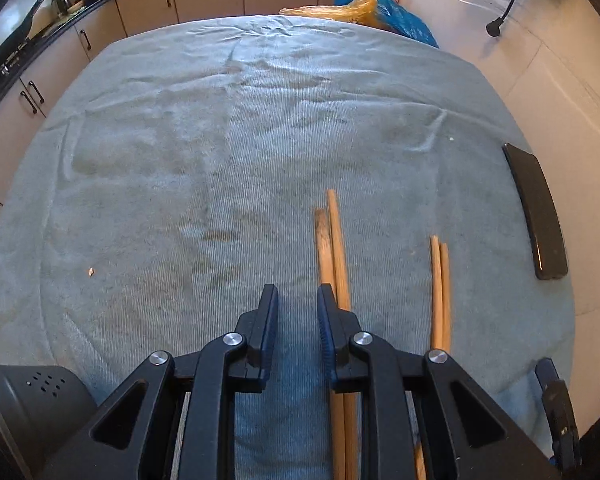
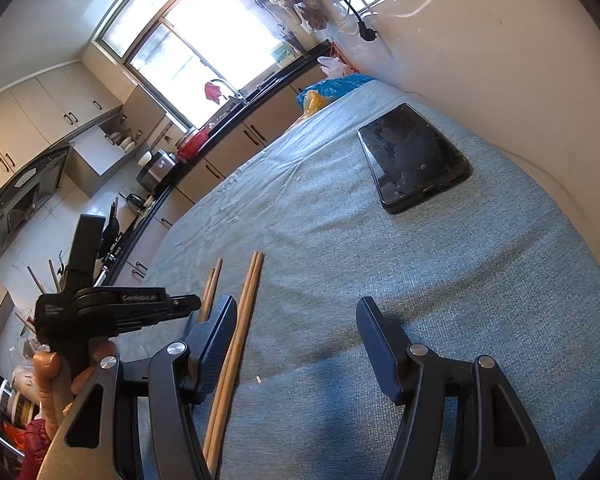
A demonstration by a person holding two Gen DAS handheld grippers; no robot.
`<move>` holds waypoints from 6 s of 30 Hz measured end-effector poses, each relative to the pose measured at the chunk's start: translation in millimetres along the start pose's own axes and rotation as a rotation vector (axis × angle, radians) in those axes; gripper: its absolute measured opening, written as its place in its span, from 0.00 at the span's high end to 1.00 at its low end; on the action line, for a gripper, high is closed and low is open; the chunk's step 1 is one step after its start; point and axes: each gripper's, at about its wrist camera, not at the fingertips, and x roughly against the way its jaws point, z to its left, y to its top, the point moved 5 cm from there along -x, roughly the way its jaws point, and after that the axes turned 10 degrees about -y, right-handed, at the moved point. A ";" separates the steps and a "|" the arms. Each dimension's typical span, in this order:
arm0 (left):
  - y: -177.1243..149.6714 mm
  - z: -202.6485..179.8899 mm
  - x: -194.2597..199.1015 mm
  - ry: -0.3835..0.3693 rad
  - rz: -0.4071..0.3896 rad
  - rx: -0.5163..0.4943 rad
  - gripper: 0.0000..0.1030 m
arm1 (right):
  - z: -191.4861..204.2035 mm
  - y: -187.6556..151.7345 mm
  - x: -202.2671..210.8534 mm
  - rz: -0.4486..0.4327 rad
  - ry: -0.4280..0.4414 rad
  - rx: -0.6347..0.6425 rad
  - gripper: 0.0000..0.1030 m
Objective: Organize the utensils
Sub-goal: 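Align both open tools above separate chopsticks on the towel, then grasp a chopstick with the left tool while the right tool grasps another, then lift both held chopsticks upright toward the black holder, then lower both chopsticks into the black holder and open both tools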
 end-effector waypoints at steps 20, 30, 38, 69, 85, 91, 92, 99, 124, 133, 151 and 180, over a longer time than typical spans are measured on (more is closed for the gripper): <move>6.0 -8.0 -3.5 0.002 0.009 -0.020 0.81 | -1.8 -1.2 -0.4 0.003 0.011 -0.001 0.35; -5.2 -3.6 -2.2 0.059 -0.003 -0.061 0.92 | -1.0 -0.3 -2.5 0.006 -0.009 -0.001 0.35; -49.8 12.6 21.2 0.037 -0.014 -0.087 0.92 | 11.3 -1.6 -21.2 0.117 -0.072 0.045 0.37; -65.2 26.7 31.7 -0.084 -0.056 -0.149 0.93 | 102.9 19.4 -117.7 0.393 -0.401 0.445 0.94; -71.0 6.6 150.9 -0.121 -0.387 -0.197 0.94 | 129.4 27.7 47.7 -0.211 -0.061 0.346 0.93; -75.7 7.2 181.4 -0.118 -0.450 -0.202 0.94 | 134.8 22.9 68.8 -0.292 -0.008 0.308 0.93; -76.4 7.6 184.6 -0.120 -0.455 -0.203 0.94 | 135.5 22.1 73.1 -0.296 0.001 0.306 0.93; -76.7 9.8 203.5 -0.112 -0.489 -0.201 0.94 | 151.2 16.4 95.6 -0.347 0.038 0.315 0.93; -69.3 61.3 345.0 -0.129 -0.673 -0.130 0.94 | 269.6 30.9 108.0 -0.409 0.264 0.383 0.93; -58.7 100.6 387.7 -0.066 -0.747 -0.086 0.94 | 338.3 33.2 92.8 -0.416 0.343 0.409 0.93; -50.0 150.2 330.5 -0.069 -0.653 0.001 0.94 | 397.7 -9.2 36.7 -0.407 0.327 0.538 0.93; -53.4 158.8 302.5 -0.059 -0.601 0.020 0.94 | 400.3 -33.7 30.2 -0.400 0.283 0.654 0.92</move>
